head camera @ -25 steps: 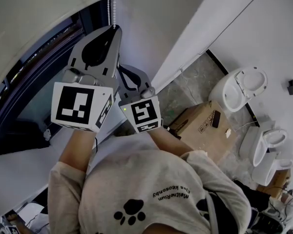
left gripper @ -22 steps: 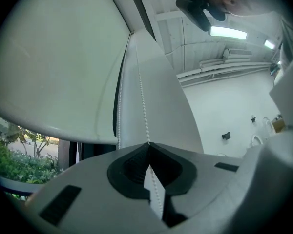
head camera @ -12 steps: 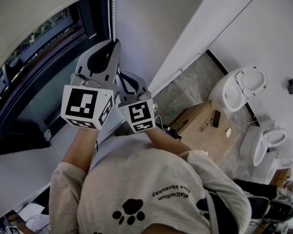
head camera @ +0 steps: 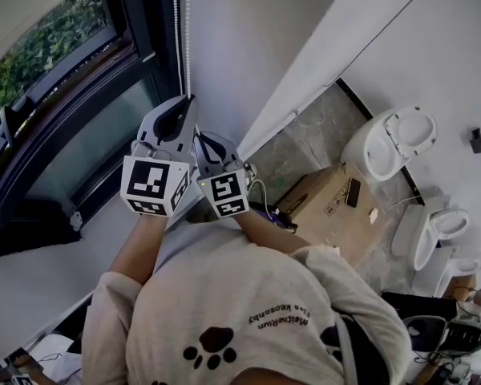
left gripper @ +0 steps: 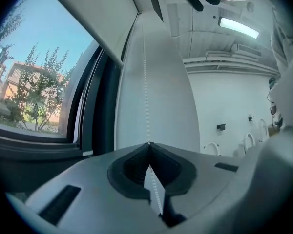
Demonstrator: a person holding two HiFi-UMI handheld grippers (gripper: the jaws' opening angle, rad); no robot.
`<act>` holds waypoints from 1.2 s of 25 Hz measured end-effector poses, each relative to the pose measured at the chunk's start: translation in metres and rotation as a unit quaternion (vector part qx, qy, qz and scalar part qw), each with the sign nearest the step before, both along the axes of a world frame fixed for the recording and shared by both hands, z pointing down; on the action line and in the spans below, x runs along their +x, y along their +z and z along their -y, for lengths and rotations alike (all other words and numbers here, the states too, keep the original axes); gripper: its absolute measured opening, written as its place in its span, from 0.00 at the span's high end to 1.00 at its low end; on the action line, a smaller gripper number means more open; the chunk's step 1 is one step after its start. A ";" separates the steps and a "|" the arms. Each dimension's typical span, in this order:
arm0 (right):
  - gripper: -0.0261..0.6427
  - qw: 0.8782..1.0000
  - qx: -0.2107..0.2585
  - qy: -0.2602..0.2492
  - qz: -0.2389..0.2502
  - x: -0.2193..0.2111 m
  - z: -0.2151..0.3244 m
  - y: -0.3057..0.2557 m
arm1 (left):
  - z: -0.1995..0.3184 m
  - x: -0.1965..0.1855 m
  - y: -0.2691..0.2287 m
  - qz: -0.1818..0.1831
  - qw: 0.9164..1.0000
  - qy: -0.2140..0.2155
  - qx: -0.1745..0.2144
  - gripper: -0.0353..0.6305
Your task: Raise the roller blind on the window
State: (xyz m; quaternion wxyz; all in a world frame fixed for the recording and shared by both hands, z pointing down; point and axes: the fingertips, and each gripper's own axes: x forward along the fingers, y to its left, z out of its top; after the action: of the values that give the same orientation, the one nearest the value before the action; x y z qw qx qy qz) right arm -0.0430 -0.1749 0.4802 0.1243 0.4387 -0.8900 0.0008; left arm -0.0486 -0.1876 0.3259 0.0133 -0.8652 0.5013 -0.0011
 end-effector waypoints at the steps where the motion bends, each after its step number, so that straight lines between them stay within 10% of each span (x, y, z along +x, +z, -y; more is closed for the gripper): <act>1: 0.94 1.000 -0.005 -0.001 -0.002 0.001 0.000 0.008 | 0.000 0.001 0.008 0.001 1.000 0.001 -0.005 0.94; 18: 0.94 0.996 -0.045 -0.018 -0.071 0.007 -0.010 0.050 | -0.003 0.001 0.057 0.007 1.000 0.000 -0.027 0.93; 30: 0.82 0.998 0.038 -0.002 0.059 0.027 -0.017 -0.130 | 0.002 -0.015 0.058 0.000 1.000 -0.018 -0.025 0.93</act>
State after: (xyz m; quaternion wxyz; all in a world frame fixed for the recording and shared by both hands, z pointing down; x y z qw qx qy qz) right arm -0.0160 -0.1583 0.3506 0.0550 0.4407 -0.8959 -0.0079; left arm -0.0632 -0.1895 0.3840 -0.0088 -0.8560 0.5166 -0.0138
